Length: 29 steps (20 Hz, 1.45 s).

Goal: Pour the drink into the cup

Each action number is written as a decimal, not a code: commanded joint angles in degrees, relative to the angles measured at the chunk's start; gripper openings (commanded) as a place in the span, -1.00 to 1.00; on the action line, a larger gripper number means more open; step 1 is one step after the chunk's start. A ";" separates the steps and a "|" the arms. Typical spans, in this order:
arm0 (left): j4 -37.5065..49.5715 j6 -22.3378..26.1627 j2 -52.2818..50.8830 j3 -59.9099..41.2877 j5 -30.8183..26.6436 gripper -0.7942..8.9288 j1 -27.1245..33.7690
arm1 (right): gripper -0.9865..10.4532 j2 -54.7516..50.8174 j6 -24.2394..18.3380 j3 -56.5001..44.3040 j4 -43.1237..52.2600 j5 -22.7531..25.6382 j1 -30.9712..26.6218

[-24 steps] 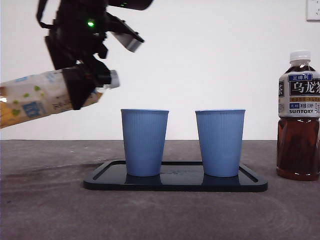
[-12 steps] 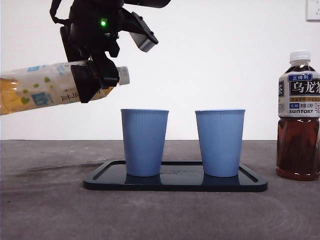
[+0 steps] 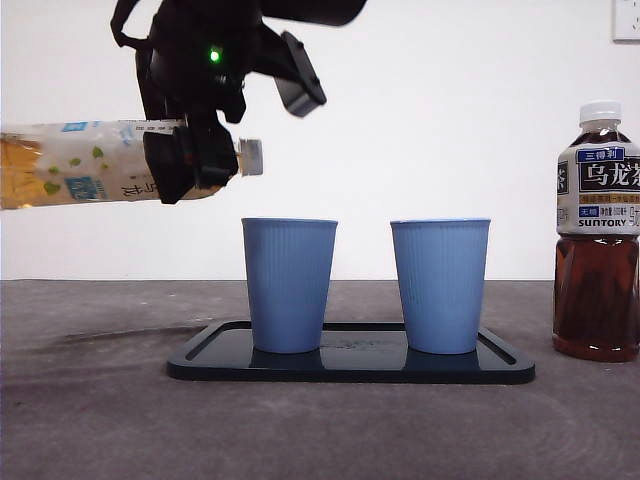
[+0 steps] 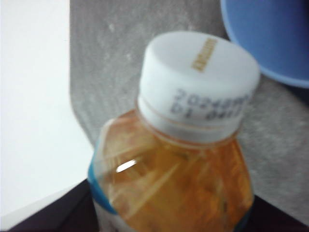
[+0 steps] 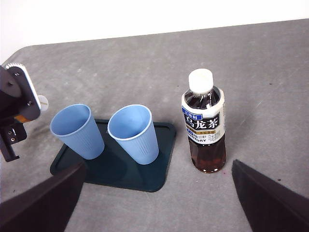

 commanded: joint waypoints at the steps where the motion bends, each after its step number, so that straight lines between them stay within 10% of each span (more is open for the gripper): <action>1: -0.02 3.87 1.95 1.92 -4.48 -0.42 -1.07 | 0.02 0.17 -0.76 0.94 0.48 0.00 0.35; 29: 0.26 6.99 6.03 2.14 -8.94 -0.42 -3.13 | 0.02 0.17 -1.75 0.94 -0.79 0.04 0.35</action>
